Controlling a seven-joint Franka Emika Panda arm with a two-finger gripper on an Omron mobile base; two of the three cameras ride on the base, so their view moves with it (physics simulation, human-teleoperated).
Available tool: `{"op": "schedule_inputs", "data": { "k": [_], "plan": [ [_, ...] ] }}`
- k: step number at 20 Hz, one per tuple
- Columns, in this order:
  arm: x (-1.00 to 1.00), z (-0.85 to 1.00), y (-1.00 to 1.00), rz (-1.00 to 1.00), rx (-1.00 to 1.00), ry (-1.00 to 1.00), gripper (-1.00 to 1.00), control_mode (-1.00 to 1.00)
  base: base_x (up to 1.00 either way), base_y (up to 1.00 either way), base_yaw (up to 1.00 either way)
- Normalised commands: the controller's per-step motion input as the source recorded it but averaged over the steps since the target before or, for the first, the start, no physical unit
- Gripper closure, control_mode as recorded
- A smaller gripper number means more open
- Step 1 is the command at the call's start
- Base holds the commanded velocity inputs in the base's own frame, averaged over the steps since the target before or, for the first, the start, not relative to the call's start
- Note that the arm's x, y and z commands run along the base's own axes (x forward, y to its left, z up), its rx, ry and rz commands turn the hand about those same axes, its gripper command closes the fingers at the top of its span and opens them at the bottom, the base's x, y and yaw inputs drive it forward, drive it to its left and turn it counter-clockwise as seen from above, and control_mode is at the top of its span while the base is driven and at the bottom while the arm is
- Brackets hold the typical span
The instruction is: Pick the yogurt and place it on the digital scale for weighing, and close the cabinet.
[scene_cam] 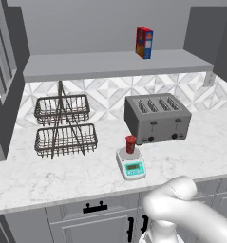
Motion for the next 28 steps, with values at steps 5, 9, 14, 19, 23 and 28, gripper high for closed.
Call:
{"op": "schedule_inputs", "data": {
  "k": [5,9,14,19,23,28],
  "plan": [
    [0.01,0.38,-0.63,0.0,0.05,0.0,-1.0,-1.0,0.0,0.0,0.0],
    [0.22,0.24,-0.64,-0.03,0.0,0.11,-1.0,-1.0,0.0,0.0,0.0],
    [0.33,0.41,-0.03,0.0,-0.03,0.11,-1.0,-1.0,0.0,0.0,0.0],
    [0.36,0.66,0.63,0.02,0.0,-0.14,-1.0,-1.0,0.0,0.0,0.0],
    [0.1,0.95,0.78,0.0,-0.02,-0.06,-1.0,-1.0,0.0,0.0,0.0],
    [0.0,1.0,0.69,0.0,-0.06,-0.06,-1.0,-1.0,0.0,0.0,0.0]
  ]
}}
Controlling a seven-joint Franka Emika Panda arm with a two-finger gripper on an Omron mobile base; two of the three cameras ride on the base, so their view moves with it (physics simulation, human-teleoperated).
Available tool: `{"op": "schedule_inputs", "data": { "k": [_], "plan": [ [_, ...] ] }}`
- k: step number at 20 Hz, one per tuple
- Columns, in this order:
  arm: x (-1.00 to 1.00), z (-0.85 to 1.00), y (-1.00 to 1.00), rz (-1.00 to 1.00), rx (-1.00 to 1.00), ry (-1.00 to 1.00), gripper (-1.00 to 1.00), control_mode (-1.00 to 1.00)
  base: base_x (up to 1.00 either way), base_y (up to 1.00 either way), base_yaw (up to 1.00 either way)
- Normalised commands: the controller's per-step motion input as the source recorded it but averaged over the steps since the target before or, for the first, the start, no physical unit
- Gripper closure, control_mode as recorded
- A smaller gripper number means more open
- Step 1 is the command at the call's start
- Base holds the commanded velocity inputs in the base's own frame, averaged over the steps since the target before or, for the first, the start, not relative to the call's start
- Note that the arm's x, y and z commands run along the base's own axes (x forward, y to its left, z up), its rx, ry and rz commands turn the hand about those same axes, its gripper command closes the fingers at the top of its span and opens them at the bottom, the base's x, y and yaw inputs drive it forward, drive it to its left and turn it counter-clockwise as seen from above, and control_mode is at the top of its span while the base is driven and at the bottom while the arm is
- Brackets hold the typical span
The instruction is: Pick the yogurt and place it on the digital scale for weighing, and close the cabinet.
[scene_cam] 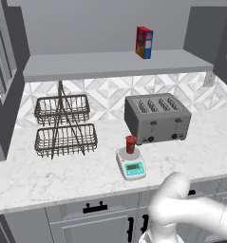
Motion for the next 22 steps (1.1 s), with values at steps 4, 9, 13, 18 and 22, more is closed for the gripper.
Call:
{"op": "schedule_inputs", "data": {
  "k": [4,9,13,18,22],
  "plan": [
    [0.01,0.83,0.95,0.0,-0.11,0.0,-1.0,-1.0,0.0,0.0,0.0],
    [0.29,0.2,1.0,-0.04,-0.2,0.01,-1.0,-1.0,0.0,0.0,0.0],
    [0.44,0.0,0.97,-0.08,-0.15,0.0,-1.0,-1.0,0.0,0.0,0.0],
    [0.43,-0.02,0.79,-0.08,-0.14,0.0,-1.0,-1.0,0.0,0.0,0.0],
    [0.55,-0.15,0.87,-0.11,-0.17,0.0,-1.0,-1.0,0.0,0.0,0.0]
  ]
}}
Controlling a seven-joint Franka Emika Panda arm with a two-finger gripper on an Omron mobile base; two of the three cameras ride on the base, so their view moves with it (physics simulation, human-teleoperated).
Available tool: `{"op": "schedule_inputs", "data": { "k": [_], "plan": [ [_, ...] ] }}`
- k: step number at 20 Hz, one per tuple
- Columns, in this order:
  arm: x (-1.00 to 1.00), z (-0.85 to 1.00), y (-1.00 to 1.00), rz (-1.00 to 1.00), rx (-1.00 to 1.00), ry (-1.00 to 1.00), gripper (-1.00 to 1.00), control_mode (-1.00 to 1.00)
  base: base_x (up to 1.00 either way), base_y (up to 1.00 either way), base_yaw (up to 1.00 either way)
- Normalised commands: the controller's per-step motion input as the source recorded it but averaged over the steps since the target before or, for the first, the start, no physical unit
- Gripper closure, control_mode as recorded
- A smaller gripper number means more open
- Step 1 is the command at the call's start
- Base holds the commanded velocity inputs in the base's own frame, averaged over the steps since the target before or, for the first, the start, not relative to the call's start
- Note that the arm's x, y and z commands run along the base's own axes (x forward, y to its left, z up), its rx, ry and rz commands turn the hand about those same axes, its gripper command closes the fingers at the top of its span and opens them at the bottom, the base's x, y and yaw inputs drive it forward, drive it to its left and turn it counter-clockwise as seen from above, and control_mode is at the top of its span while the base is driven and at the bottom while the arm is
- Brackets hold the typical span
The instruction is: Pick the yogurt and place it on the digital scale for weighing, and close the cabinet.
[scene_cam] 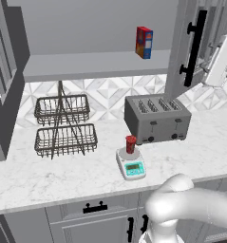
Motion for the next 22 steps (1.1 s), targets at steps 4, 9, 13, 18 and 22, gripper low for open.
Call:
{"op": "schedule_inputs", "data": {
  "k": [4,9,13,18,22],
  "plan": [
    [0.74,-0.23,0.93,-0.16,-0.18,0.0,-1.0,-1.0,0.0,0.0,0.0],
    [0.55,-0.16,0.74,-0.12,-0.11,0.0,-1.0,-1.0,0.0,0.0,0.0],
    [0.72,-0.24,0.78,-0.14,-0.13,0.0,-1.0,-1.0,0.0,0.0,0.0],
    [0.87,-0.23,0.63,-0.14,-0.1,-0.01,-1.0,-1.0,0.0,0.0,0.0],
    [0.79,-0.25,0.35,-0.1,-0.04,-0.1,-1.0,-1.0,0.0,0.0,0.0]
  ]
}}
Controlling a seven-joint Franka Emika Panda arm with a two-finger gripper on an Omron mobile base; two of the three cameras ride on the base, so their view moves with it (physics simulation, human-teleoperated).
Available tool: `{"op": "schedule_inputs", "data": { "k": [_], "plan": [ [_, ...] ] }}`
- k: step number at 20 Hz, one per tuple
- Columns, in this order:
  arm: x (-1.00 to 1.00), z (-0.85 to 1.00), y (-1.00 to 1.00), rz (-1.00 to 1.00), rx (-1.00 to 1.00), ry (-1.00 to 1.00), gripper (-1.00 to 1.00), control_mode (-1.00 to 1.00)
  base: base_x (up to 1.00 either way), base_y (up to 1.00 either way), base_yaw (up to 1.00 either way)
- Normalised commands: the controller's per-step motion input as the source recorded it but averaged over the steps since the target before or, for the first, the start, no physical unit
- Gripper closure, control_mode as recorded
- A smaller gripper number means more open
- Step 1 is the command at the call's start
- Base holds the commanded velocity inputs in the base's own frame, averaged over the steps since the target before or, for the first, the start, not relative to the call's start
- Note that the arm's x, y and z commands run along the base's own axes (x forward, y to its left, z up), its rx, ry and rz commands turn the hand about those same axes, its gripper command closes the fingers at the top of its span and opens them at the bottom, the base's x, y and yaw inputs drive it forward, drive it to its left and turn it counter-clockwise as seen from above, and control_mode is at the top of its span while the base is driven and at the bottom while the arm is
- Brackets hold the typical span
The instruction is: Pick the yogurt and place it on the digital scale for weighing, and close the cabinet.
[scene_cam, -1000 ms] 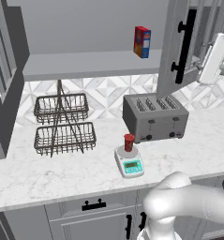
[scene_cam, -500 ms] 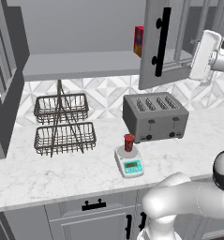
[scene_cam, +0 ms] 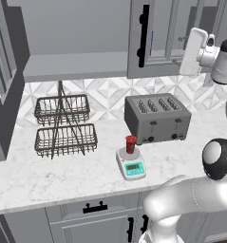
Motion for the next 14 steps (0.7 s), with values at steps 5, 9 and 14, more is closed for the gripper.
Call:
{"op": "schedule_inputs", "data": {
  "k": [5,9,14],
  "plan": [
    [0.85,-0.31,0.32,-0.09,-0.03,-0.12,-1.0,-1.0,0.0,0.0,0.0],
    [0.61,-0.24,0.14,-0.14,-0.01,-0.2,-1.0,-1.0,0.0,0.0,0.0],
    [-0.84,0.04,0.03,-0.01,0.07,-0.06,-1.0,-1.0,0.0,0.0,0.0]
  ]
}}
